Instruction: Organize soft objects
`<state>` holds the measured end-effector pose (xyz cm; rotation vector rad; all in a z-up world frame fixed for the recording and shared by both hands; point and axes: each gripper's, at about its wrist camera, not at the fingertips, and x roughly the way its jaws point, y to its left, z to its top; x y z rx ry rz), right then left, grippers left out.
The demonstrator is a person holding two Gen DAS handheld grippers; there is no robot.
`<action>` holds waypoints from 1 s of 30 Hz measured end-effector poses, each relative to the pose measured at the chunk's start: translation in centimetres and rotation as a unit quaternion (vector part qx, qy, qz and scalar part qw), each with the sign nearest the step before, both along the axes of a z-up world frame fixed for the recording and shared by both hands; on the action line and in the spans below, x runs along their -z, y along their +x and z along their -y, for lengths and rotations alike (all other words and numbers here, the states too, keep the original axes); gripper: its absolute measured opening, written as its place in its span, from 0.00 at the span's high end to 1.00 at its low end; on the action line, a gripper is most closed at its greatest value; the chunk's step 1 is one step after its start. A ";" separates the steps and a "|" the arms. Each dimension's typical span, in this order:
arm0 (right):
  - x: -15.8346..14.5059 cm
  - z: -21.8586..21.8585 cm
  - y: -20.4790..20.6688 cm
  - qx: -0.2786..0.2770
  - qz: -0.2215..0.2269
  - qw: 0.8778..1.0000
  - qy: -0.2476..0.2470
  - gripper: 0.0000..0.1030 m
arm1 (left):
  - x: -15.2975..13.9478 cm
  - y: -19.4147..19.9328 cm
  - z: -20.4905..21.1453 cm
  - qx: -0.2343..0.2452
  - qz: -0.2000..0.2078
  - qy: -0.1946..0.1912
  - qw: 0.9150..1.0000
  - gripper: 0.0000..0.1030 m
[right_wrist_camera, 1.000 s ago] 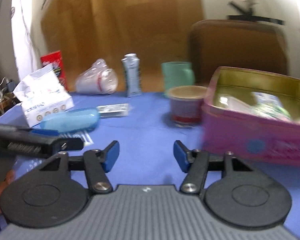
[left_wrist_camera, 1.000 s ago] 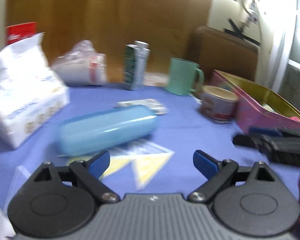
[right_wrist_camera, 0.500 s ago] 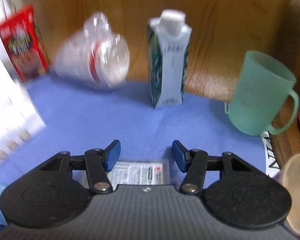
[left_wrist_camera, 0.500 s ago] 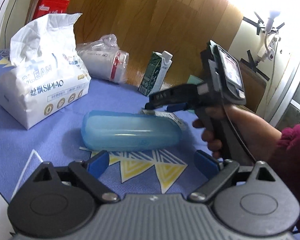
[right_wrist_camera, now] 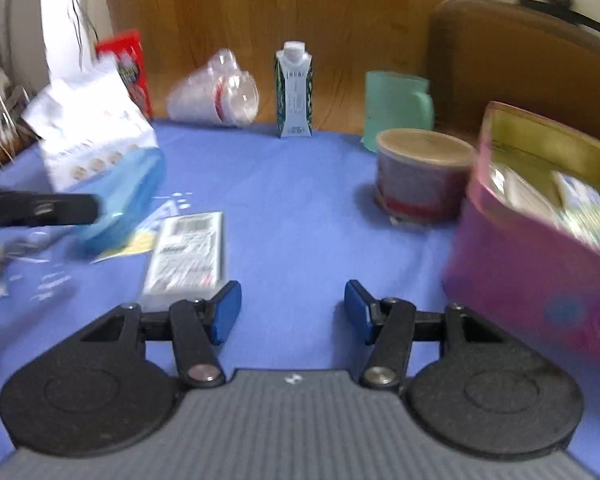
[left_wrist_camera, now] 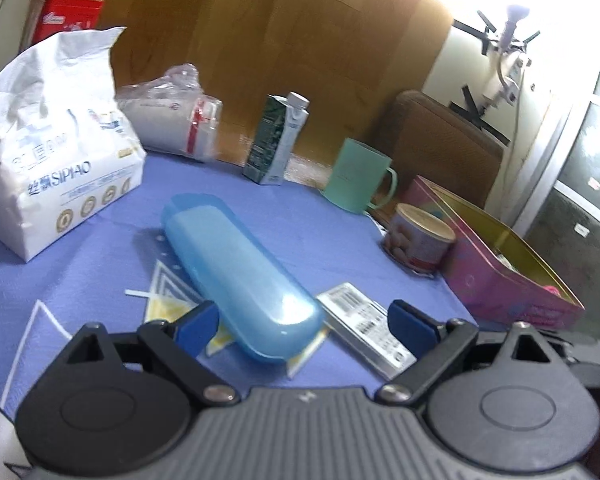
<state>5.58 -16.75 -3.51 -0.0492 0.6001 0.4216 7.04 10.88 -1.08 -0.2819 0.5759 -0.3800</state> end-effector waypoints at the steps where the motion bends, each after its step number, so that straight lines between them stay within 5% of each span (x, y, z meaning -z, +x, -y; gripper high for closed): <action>1: -0.1 0.5 -1.0 -0.004 0.004 1.000 0.014 0.41 | -0.1 -0.3 0.1 0.001 -0.003 -0.007 1.000 0.09; 6: -0.6 -2.6 -1.8 -0.052 0.046 0.997 -0.016 0.21 | -0.5 -1.6 0.8 -0.003 -0.022 -0.018 1.000 0.09; 10: 0.6 -5.6 1.4 -0.075 -0.005 0.997 -0.012 0.19 | -0.8 -2.4 1.2 -0.002 -0.037 -0.004 0.999 0.09; 11: 0.8 -5.9 1.5 -0.071 0.002 0.997 -0.020 0.24 | -0.9 -2.5 1.4 0.001 -0.042 -0.003 0.999 0.09; 12: 0.8 -6.2 1.2 -0.069 0.005 0.997 -0.030 0.43 | -1.0 -2.6 1.7 0.007 -0.047 0.000 0.999 0.09; 16: 0.3 -3.5 -0.8 -0.069 0.001 0.998 -0.011 0.42 | -0.9 -2.3 4.3 0.056 -0.077 -0.002 0.995 0.11; 21: 1.1 1.5 -4.6 -0.029 -0.016 0.997 0.074 0.42 | 0.2 -1.3 9.3 0.116 -0.111 -0.004 0.987 0.25; 22: 1.3 2.4 -5.2 -0.017 -0.016 0.996 0.086 0.42 | 0.2 -1.0 10.4 0.132 -0.116 -0.003 0.984 0.39; 25: 1.7 4.4 -7.9 0.008 -0.008 0.993 0.113 0.42 | 0.4 -0.8 13.9 0.175 -0.126 0.004 0.976 0.58; 30: 1.1 5.8 -10.1 0.070 0.053 0.992 0.091 0.43 | -2.5 -1.0 19.3 0.226 -0.079 0.039 0.970 0.60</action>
